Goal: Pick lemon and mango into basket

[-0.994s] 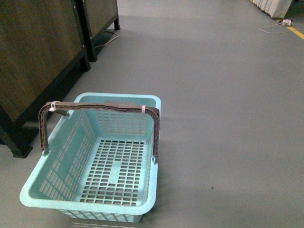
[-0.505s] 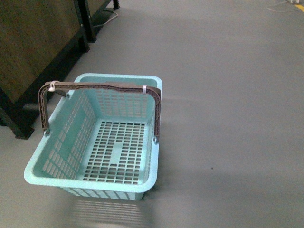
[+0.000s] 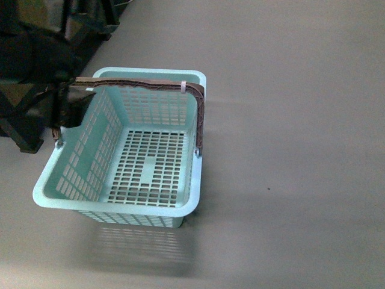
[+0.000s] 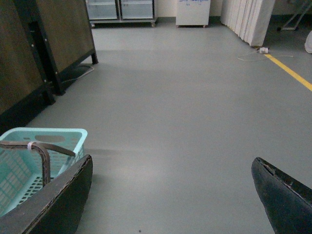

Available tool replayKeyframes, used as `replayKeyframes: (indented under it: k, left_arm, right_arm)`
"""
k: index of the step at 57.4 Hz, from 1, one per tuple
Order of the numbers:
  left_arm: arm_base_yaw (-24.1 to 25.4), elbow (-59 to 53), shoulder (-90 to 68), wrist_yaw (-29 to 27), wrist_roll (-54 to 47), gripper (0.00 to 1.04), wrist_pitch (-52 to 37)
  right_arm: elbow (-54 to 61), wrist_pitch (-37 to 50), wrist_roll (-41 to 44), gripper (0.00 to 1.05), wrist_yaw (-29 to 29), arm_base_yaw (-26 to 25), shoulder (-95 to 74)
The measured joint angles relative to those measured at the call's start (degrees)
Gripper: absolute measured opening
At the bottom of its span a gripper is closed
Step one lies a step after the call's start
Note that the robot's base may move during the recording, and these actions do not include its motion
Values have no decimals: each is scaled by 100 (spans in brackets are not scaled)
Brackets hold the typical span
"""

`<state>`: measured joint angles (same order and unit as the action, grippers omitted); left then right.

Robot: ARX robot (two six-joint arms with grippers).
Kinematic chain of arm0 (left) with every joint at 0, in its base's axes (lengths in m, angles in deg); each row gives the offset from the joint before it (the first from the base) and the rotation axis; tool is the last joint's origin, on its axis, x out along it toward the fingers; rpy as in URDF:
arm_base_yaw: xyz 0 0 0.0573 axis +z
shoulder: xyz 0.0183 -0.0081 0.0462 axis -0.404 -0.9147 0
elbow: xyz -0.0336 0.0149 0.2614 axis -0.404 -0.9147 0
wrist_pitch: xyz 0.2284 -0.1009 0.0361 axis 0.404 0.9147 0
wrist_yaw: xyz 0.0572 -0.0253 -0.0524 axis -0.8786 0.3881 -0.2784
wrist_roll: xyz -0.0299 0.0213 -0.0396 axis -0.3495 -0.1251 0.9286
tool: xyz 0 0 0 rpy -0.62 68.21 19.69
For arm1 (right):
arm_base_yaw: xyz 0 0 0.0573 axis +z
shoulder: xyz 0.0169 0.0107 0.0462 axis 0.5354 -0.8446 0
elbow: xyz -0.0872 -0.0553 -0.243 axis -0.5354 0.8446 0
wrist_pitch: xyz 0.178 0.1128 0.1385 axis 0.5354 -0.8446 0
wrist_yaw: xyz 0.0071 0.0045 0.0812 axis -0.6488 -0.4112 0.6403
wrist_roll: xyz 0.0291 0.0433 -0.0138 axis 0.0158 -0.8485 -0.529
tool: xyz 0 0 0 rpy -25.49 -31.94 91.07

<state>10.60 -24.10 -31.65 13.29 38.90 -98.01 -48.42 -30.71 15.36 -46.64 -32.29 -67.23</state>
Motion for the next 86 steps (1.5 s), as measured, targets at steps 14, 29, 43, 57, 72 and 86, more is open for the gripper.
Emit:
replayKeyframes:
  k: [14,29,43,57,72,86]
  left_arm:
    - [-522,1563,-1274,-151,457,98,800]
    - [-619,2328,-1746,-315,737,98,1239]
    - [-437,2787,-1976,-367,745,98,1414]
    - [-337,3211,-2356,-389,695,98,1742]
    - [-321,3733,-2699,-409,562,76,2140]
    - [-291,3694,-2704,-317,688,39,2105]
  right_arm:
    - [0,0,0,96,0,0,0]
    - [0,0,0,96,0,0,0]
    - [0,0,0,96,0,0,0]
    - [0,0,0,96,0,0,0]
    - [0,0,0,96,0,0,0]
    - [0,0,0,96,0,0,0]
